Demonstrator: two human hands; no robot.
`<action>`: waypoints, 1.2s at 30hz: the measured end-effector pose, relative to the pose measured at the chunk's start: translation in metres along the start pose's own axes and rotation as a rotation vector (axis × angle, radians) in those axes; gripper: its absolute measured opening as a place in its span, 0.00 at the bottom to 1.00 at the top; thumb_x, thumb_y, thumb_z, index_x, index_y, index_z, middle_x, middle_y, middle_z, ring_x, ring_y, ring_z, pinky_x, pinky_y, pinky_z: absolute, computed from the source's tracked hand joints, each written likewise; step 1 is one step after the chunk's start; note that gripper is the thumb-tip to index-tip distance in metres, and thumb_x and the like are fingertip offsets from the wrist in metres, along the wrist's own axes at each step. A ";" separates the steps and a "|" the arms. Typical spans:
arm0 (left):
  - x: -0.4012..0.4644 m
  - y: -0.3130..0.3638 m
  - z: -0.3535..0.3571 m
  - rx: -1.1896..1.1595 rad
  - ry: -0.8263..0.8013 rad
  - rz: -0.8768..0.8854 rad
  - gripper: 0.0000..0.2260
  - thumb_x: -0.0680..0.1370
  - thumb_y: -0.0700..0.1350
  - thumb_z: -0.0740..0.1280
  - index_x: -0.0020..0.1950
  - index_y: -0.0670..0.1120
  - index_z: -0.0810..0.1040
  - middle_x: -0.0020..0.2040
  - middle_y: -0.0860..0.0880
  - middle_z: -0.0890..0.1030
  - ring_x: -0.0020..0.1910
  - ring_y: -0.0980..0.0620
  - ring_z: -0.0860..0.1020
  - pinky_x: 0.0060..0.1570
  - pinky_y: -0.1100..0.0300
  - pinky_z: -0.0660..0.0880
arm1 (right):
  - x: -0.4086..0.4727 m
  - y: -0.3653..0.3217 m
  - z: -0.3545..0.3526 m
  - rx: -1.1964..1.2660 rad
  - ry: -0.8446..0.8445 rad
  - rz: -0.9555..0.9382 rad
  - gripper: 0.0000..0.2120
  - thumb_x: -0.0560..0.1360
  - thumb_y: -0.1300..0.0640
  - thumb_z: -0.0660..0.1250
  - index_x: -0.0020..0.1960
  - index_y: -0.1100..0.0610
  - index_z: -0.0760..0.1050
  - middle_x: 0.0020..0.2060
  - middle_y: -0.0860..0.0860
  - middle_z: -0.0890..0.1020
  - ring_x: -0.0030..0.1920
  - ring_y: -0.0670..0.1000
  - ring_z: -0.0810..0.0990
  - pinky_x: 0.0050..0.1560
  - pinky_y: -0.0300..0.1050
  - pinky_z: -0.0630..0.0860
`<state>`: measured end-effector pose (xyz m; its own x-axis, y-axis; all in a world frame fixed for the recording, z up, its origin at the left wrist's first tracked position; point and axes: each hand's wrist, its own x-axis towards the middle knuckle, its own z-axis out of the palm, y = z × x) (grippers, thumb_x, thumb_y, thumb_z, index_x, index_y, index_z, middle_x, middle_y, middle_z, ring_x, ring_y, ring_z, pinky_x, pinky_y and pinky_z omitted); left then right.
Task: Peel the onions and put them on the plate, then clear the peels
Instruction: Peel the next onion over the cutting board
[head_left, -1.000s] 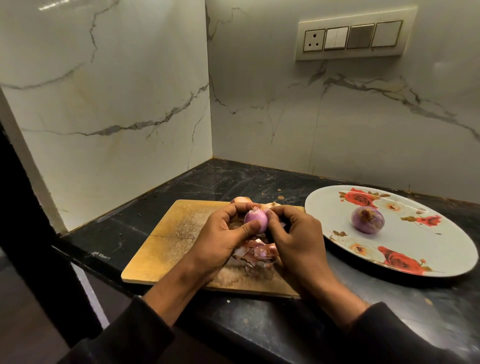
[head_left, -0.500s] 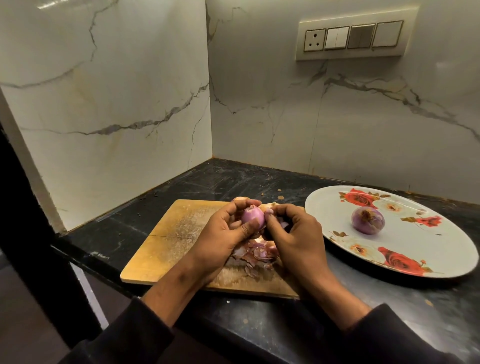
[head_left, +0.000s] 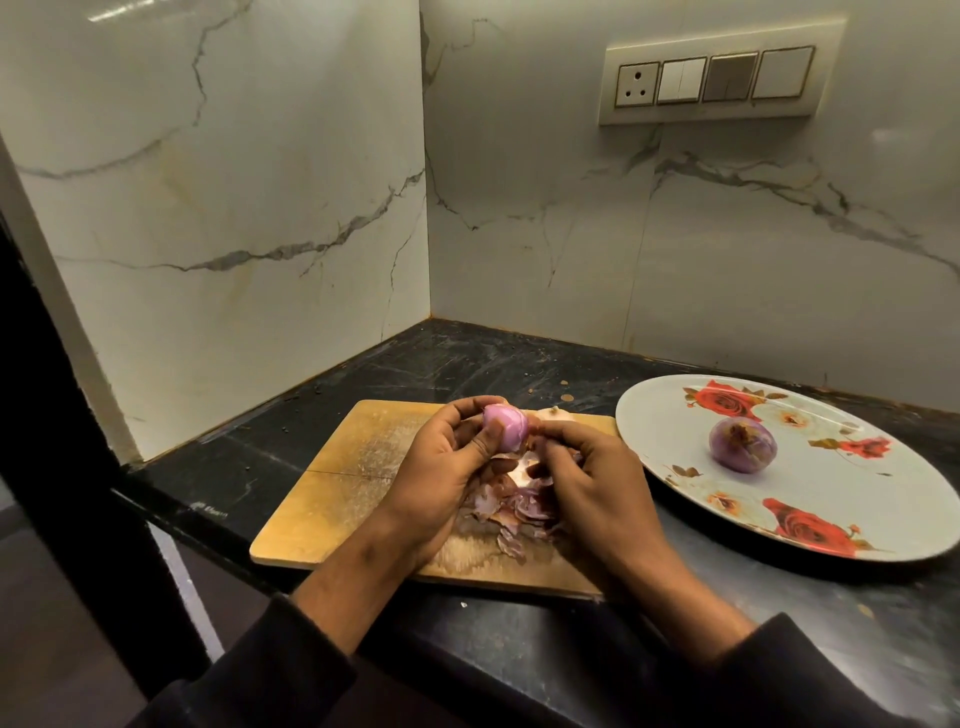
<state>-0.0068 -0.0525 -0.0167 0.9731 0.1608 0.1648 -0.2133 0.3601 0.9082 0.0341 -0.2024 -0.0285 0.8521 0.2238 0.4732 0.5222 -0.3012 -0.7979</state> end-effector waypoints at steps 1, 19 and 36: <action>0.000 0.000 0.000 -0.002 -0.005 -0.005 0.18 0.72 0.42 0.69 0.61 0.41 0.77 0.52 0.44 0.86 0.50 0.47 0.84 0.46 0.59 0.83 | -0.001 -0.001 0.001 0.014 -0.026 -0.011 0.12 0.82 0.57 0.64 0.62 0.49 0.82 0.46 0.43 0.86 0.47 0.43 0.84 0.49 0.45 0.82; -0.002 -0.001 0.006 0.005 -0.012 -0.040 0.20 0.70 0.42 0.71 0.58 0.36 0.71 0.51 0.37 0.84 0.47 0.45 0.85 0.43 0.58 0.84 | -0.008 -0.010 0.003 -0.153 0.091 -0.171 0.10 0.82 0.55 0.65 0.57 0.51 0.84 0.41 0.39 0.80 0.45 0.37 0.79 0.42 0.26 0.71; -0.002 -0.001 0.004 0.029 -0.038 -0.037 0.22 0.70 0.38 0.72 0.61 0.35 0.72 0.51 0.39 0.85 0.49 0.46 0.85 0.47 0.58 0.83 | -0.006 -0.008 0.004 -0.268 0.194 -0.192 0.06 0.78 0.62 0.69 0.47 0.58 0.85 0.39 0.50 0.84 0.38 0.44 0.75 0.40 0.27 0.68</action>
<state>-0.0079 -0.0569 -0.0164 0.9830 0.1123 0.1450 -0.1750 0.3384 0.9246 0.0248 -0.1976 -0.0258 0.7153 0.1276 0.6871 0.6420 -0.5083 -0.5740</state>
